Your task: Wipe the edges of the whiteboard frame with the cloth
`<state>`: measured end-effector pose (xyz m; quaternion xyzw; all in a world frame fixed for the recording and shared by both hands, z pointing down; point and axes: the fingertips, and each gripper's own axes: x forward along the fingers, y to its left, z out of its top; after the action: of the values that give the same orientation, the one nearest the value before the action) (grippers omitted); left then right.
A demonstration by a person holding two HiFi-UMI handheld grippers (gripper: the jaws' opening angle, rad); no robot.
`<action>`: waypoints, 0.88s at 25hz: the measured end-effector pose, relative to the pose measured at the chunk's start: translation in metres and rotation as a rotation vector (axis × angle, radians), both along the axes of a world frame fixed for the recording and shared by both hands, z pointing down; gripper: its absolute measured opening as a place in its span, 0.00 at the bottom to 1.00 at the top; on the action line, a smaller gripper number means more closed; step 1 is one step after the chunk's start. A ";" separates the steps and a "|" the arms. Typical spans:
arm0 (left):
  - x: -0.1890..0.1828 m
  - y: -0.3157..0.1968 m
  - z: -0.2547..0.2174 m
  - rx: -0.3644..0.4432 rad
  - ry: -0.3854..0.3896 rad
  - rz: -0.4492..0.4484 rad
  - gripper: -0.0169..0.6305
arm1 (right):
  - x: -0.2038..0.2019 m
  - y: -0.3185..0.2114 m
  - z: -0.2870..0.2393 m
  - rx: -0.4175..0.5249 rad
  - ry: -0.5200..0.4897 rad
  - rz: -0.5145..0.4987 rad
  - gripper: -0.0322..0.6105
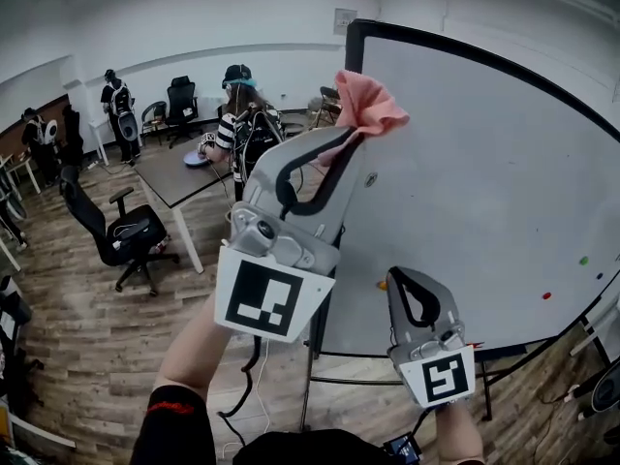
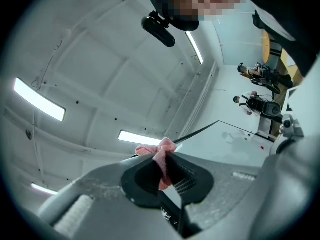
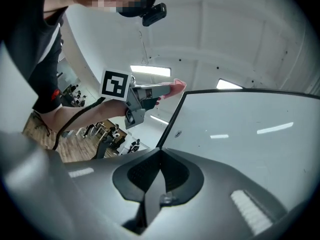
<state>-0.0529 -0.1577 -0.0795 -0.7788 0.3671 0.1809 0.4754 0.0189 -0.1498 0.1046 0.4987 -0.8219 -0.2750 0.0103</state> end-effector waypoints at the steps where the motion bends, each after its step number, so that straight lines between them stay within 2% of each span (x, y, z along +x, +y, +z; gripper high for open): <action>1: 0.001 0.000 -0.005 0.008 -0.005 -0.002 0.05 | -0.001 0.000 -0.004 0.009 0.005 0.003 0.05; 11: 0.005 0.000 -0.047 0.049 -0.016 -0.049 0.05 | -0.015 0.002 -0.038 0.067 0.060 0.003 0.05; 22: 0.010 -0.024 -0.067 0.045 -0.044 -0.138 0.05 | -0.024 0.003 -0.058 0.123 0.109 -0.005 0.05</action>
<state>-0.0428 -0.1818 -0.1468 -0.7447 0.4052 0.1388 0.5119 -0.0047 -0.1473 0.0470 0.4808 -0.8029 -0.3515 0.0238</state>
